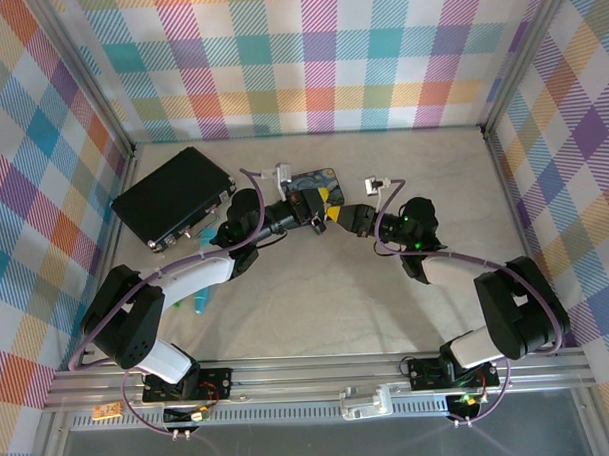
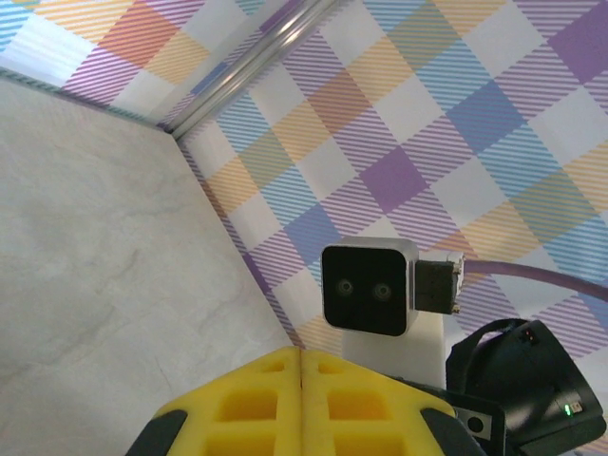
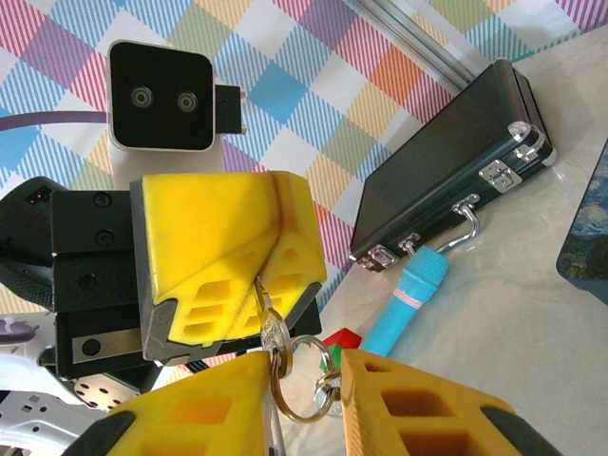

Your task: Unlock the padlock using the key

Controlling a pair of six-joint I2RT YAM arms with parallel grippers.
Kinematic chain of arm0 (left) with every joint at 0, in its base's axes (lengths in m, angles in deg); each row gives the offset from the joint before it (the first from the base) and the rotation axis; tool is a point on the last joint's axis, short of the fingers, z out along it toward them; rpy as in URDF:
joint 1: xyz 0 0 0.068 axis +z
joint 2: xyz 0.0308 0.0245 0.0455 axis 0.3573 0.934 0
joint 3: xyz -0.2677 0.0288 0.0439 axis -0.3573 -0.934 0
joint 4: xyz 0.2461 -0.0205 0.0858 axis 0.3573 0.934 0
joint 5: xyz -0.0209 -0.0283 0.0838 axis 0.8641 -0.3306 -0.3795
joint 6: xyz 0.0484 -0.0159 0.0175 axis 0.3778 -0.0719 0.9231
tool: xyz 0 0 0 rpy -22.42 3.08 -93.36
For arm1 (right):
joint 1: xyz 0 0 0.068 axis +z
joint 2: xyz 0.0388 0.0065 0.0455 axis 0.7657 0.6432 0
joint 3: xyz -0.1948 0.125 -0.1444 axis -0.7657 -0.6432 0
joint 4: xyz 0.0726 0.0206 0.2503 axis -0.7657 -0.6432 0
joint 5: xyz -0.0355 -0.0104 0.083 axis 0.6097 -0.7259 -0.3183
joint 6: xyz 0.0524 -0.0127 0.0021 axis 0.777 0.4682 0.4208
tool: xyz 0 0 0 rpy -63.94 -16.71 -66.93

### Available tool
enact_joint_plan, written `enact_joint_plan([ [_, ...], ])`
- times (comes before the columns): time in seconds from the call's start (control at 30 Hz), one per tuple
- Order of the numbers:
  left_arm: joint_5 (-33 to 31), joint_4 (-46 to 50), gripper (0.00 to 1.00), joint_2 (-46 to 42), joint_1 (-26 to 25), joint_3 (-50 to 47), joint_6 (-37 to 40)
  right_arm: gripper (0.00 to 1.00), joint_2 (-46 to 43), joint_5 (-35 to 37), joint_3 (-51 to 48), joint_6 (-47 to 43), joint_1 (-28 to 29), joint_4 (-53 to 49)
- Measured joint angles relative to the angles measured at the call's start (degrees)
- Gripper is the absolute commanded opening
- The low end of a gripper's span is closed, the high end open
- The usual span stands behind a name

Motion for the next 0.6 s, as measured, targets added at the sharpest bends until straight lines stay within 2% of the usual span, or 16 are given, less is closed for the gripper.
enact_joint_plan([
  [0.6, -1.46, -3.30, 0.00, 0.22, -0.15, -1.38, -2.27, 0.31, 3.17, 0.44, 0.22, 3.39, 0.70, 6.38],
])
